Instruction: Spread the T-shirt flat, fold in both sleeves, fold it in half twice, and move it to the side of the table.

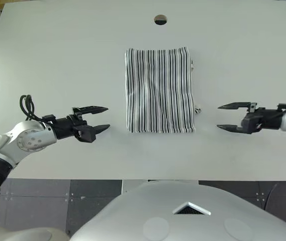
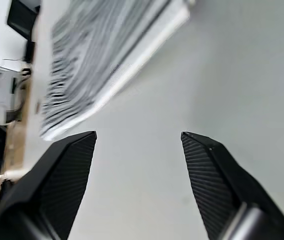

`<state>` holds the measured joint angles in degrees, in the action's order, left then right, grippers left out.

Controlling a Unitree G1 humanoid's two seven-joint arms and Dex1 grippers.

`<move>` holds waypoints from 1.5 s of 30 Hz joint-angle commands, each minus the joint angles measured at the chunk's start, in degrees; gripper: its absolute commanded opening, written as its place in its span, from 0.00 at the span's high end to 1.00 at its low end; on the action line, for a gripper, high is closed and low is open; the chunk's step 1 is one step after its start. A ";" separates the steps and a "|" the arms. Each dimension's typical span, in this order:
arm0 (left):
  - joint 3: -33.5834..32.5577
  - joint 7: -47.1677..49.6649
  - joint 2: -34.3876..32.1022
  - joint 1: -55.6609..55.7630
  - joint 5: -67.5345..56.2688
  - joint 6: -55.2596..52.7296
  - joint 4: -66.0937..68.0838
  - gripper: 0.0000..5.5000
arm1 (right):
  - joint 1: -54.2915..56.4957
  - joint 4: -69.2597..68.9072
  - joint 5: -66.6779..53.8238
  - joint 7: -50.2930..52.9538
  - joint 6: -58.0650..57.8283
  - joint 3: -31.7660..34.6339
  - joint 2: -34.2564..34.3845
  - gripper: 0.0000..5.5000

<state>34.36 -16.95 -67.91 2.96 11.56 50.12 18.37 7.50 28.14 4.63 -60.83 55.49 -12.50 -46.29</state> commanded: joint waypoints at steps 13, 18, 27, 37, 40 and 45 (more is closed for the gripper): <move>-2.40 -6.47 14.39 -1.28 15.82 -4.13 -4.49 0.43 | 12.00 13.74 37.78 36.39 12.68 -10.83 9.40 0.43; -3.36 -3.89 17.89 1.04 20.52 -4.55 -1.84 0.43 | 13.88 13.99 39.82 40.10 11.76 -14.73 10.55 0.43; -4.72 -3.82 19.36 2.18 20.93 -1.25 -0.61 0.74 | 15.90 15.90 37.95 42.02 9.05 -18.34 10.77 0.78; -5.79 -6.05 19.45 2.17 19.00 0.12 -0.77 0.96 | 15.63 15.71 31.57 38.24 9.73 -20.12 9.80 0.98; -4.90 -13.45 19.01 -0.77 3.06 -3.19 -5.41 0.97 | 13.11 12.62 16.65 28.33 9.07 -22.75 8.44 0.98; -3.20 -38.31 3.67 -11.38 -39.09 -25.14 -31.21 0.97 | 3.82 -11.13 -20.27 2.11 -9.98 -27.33 -3.25 0.98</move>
<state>30.59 -40.18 -51.41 -2.36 -3.56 38.89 3.41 16.71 32.33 4.86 -42.65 58.96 -37.05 -40.44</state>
